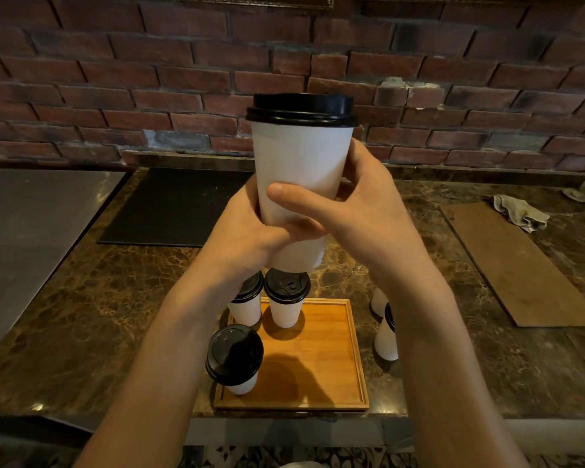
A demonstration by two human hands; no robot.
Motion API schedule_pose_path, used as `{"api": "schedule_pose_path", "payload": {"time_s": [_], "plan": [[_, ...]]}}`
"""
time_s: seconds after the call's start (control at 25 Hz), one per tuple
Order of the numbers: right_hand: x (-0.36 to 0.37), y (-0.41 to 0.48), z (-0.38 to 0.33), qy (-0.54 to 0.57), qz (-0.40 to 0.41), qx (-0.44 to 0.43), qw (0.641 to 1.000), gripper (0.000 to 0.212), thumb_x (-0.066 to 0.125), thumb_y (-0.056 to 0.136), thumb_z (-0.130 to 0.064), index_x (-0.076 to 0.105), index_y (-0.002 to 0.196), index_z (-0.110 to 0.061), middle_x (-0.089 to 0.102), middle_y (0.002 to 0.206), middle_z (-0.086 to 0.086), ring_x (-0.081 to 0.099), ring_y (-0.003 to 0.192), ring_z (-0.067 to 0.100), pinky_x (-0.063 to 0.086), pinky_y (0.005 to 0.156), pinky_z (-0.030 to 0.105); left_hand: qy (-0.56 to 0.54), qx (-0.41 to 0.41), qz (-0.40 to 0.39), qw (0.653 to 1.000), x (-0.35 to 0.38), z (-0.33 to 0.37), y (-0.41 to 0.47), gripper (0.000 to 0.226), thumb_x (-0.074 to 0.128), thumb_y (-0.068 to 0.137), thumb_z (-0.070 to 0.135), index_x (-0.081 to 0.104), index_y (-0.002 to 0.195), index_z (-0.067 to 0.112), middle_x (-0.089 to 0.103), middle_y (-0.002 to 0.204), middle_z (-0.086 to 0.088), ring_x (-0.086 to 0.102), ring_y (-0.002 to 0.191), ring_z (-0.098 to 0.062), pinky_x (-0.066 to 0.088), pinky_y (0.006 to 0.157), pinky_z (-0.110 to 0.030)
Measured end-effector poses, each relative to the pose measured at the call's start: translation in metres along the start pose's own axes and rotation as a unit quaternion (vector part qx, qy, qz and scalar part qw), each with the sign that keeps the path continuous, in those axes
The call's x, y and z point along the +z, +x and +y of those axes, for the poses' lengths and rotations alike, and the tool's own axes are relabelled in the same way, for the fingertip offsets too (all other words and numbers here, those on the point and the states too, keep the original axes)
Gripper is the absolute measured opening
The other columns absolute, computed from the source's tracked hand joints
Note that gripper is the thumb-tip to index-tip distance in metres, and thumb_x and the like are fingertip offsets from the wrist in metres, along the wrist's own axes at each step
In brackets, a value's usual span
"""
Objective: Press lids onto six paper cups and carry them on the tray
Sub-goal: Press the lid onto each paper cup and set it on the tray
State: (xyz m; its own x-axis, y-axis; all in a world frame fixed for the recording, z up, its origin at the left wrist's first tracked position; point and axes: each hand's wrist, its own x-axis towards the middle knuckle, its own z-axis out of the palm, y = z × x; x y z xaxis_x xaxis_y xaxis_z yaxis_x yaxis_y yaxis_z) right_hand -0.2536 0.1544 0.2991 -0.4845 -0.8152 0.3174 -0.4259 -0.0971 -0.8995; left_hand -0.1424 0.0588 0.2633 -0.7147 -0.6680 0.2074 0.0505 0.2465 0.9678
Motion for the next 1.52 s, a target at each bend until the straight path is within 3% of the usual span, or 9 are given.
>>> {"api": "schedule_pose_path", "payload": {"time_s": [0.12, 0.24, 0.44, 0.6, 0.76, 1.0, 1.2, 1.36, 1.52], "plan": [[0.007, -0.002, 0.0, -0.032, 0.041, 0.01, 0.999, 0.083, 0.084, 0.067, -0.047, 0.042, 0.136, -0.027, 0.055, 0.116, -0.016, 0.055, 0.103, 0.0, 0.055, 0.081, 0.024, 0.014, 0.02, 0.029, 0.999, 0.006, -0.002, 0.001, 0.055, 0.076, 0.074, 0.012, 0.049, 0.118, 0.029, 0.062, 0.104, 0.011, 0.062, 0.095, 0.006, 0.053, 0.068, -0.011], [0.015, -0.003, 0.0, -0.049, 0.077, 0.013, 0.996, 0.092, 0.084, 0.065, -0.05, 0.037, 0.14, -0.024, 0.053, 0.12, -0.013, 0.054, 0.11, 0.006, 0.054, 0.09, 0.036, 0.047, 0.028, 0.047, 0.997, 0.011, -0.001, 0.003, 0.047, 0.072, 0.074, 0.015, 0.051, 0.115, 0.025, 0.06, 0.097, 0.015, 0.058, 0.086, 0.017, 0.047, 0.062, -0.002], [0.015, -0.003, -0.002, -0.046, 0.09, 0.017, 0.995, 0.092, 0.084, 0.064, -0.051, 0.038, 0.139, -0.024, 0.053, 0.121, -0.012, 0.053, 0.113, 0.008, 0.055, 0.091, 0.038, 0.064, 0.036, 0.038, 0.997, 0.01, 0.001, 0.004, 0.064, 0.072, 0.07, 0.023, 0.049, 0.129, 0.016, 0.061, 0.108, 0.009, 0.06, 0.099, -0.003, 0.052, 0.073, -0.008], [0.009, 0.0, -0.005, -0.044, 0.077, 0.012, 0.996, 0.086, 0.084, 0.062, -0.052, 0.042, 0.133, -0.026, 0.055, 0.118, -0.012, 0.056, 0.108, 0.006, 0.056, 0.087, 0.036, 0.051, 0.031, 0.019, 0.998, 0.006, 0.001, 0.004, 0.065, 0.077, 0.068, 0.017, 0.049, 0.126, 0.022, 0.06, 0.108, 0.014, 0.06, 0.099, 0.003, 0.049, 0.068, -0.004], [0.007, 0.002, -0.005, -0.023, 0.07, 0.005, 0.997, 0.081, 0.085, 0.064, -0.049, 0.044, 0.13, -0.027, 0.057, 0.116, -0.013, 0.057, 0.106, 0.005, 0.058, 0.084, 0.034, 0.035, 0.028, 0.016, 0.999, 0.004, 0.002, 0.004, 0.058, 0.08, 0.065, 0.016, 0.047, 0.106, 0.042, 0.06, 0.1, 0.021, 0.057, 0.09, 0.018, 0.045, 0.061, 0.0], [-0.002, 0.005, -0.002, 0.022, 0.008, -0.001, 1.0, 0.071, 0.085, 0.066, -0.044, 0.049, 0.125, -0.029, 0.059, 0.112, -0.014, 0.059, 0.102, 0.002, 0.058, 0.078, 0.023, 0.019, 0.023, -0.012, 0.999, 0.0, 0.006, 0.005, 0.069, 0.079, 0.05, 0.043, 0.051, 0.112, 0.033, 0.063, 0.089, 0.033, 0.059, 0.09, 0.013, 0.045, 0.059, -0.001], [-0.007, 0.006, 0.004, 0.066, -0.043, -0.008, 0.997, 0.068, 0.081, 0.064, -0.041, 0.05, 0.123, -0.031, 0.062, 0.111, -0.014, 0.062, 0.103, 0.003, 0.058, 0.078, 0.023, -0.003, 0.021, -0.062, 0.998, -0.004, 0.003, 0.005, 0.078, 0.082, 0.057, 0.032, 0.05, 0.126, 0.02, 0.066, 0.102, 0.02, 0.062, 0.098, 0.002, 0.049, 0.068, -0.008], [-0.009, 0.005, 0.01, 0.106, -0.084, -0.011, 0.991, 0.063, 0.081, 0.065, -0.034, 0.051, 0.121, -0.03, 0.064, 0.113, -0.009, 0.064, 0.106, 0.007, 0.055, 0.079, 0.022, -0.037, 0.019, -0.11, 0.993, -0.005, 0.004, 0.002, 0.07, 0.077, 0.057, 0.037, 0.05, 0.121, 0.029, 0.066, 0.106, 0.016, 0.062, 0.103, -0.003, 0.051, 0.074, -0.012], [-0.012, 0.004, 0.013, 0.125, -0.107, -0.015, 0.986, 0.063, 0.078, 0.061, -0.041, 0.052, 0.117, -0.032, 0.066, 0.109, -0.012, 0.064, 0.107, 0.009, 0.054, 0.08, 0.022, -0.053, 0.023, -0.134, 0.989, -0.007, 0.002, -0.001, 0.066, 0.078, 0.056, 0.033, 0.051, 0.116, 0.036, 0.066, 0.109, 0.014, 0.061, 0.106, -0.006, 0.051, 0.077, -0.015]]}}
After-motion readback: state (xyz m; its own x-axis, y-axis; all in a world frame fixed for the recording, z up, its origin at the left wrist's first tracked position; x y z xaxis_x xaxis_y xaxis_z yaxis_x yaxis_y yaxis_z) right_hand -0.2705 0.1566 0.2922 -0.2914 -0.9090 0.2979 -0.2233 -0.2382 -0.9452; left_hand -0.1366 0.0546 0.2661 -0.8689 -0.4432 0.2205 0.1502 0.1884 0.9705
